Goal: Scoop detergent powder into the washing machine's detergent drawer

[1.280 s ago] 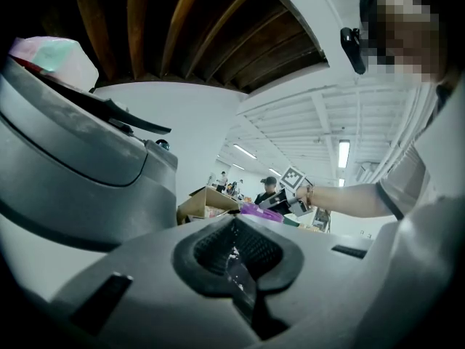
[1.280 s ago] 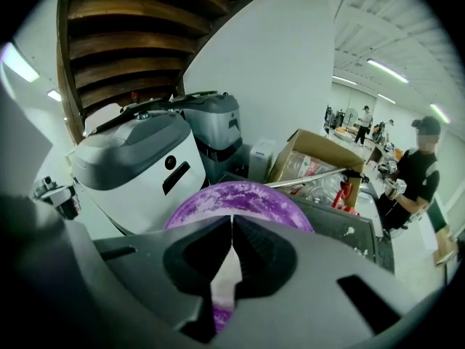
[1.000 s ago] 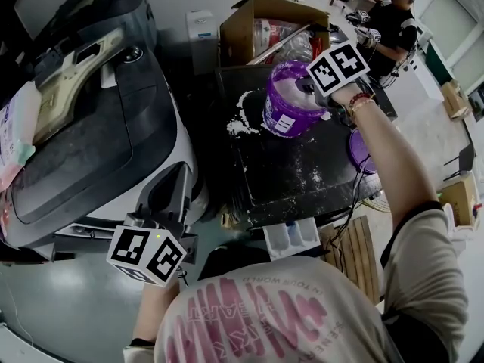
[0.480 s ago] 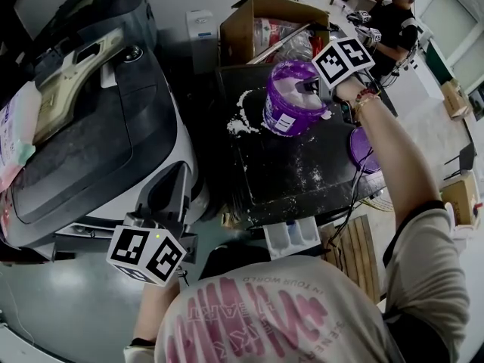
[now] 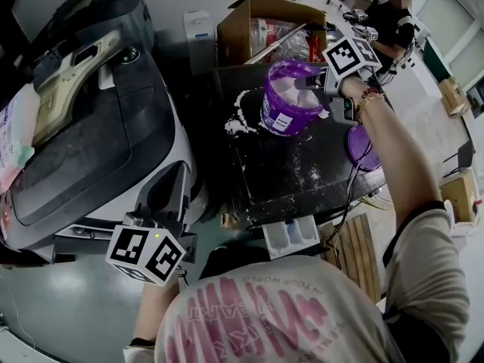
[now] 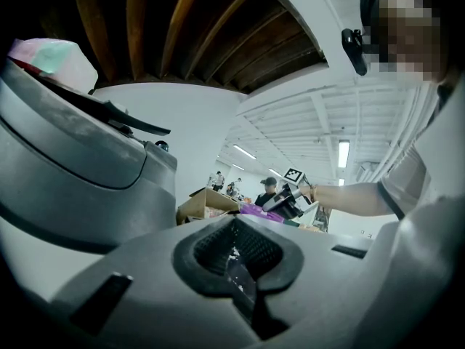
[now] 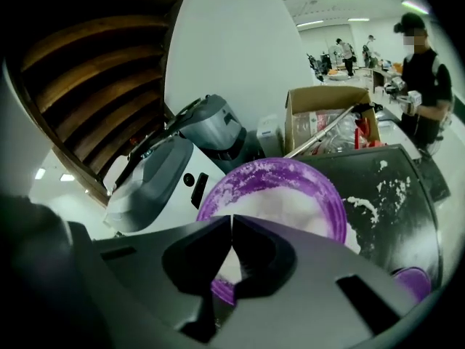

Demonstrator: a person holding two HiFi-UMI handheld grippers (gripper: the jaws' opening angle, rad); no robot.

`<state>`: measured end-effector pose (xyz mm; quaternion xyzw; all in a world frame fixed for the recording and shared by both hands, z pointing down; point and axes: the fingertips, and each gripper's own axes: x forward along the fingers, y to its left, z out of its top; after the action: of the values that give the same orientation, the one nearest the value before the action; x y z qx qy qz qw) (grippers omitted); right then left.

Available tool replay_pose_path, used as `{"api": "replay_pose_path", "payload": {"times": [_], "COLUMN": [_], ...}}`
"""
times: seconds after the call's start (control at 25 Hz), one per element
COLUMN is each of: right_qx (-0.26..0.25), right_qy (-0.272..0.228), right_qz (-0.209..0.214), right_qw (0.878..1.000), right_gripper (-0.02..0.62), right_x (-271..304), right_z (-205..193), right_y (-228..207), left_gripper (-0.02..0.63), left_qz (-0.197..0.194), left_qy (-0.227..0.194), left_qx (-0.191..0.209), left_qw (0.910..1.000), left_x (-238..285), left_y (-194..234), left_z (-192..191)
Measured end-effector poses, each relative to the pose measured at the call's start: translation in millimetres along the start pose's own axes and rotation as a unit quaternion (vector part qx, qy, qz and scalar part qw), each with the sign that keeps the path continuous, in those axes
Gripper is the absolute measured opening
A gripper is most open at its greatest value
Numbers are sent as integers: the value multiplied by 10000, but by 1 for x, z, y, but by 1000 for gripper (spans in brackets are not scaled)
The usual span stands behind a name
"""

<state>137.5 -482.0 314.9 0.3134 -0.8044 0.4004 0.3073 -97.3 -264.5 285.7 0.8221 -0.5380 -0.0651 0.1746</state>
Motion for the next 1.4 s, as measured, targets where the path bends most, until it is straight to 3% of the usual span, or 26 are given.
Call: {"api": "replay_pose_path", "payload": {"times": [0.4,0.72,1.4], "right_qx": [908,1746,2474], "right_qy": [-953,-1836,-2943], "right_qz": [340,740,1199], "right_qw": [9907,9645,9153], "right_gripper": [3,3,3], "right_x": [-19,-44,-93], "right_z": [10,15,-9], "right_y": [-9,-18,-4], "left_gripper": [2,2,2], "left_qz": [-154,-448,-1074], "left_qy": [0,128,142], "left_qx": [-21,36,249], "left_qw": [9999,9989,9938], "left_x": [2,11,12], "left_y": [-2,-4,-13], "left_z": [1,1,11]}}
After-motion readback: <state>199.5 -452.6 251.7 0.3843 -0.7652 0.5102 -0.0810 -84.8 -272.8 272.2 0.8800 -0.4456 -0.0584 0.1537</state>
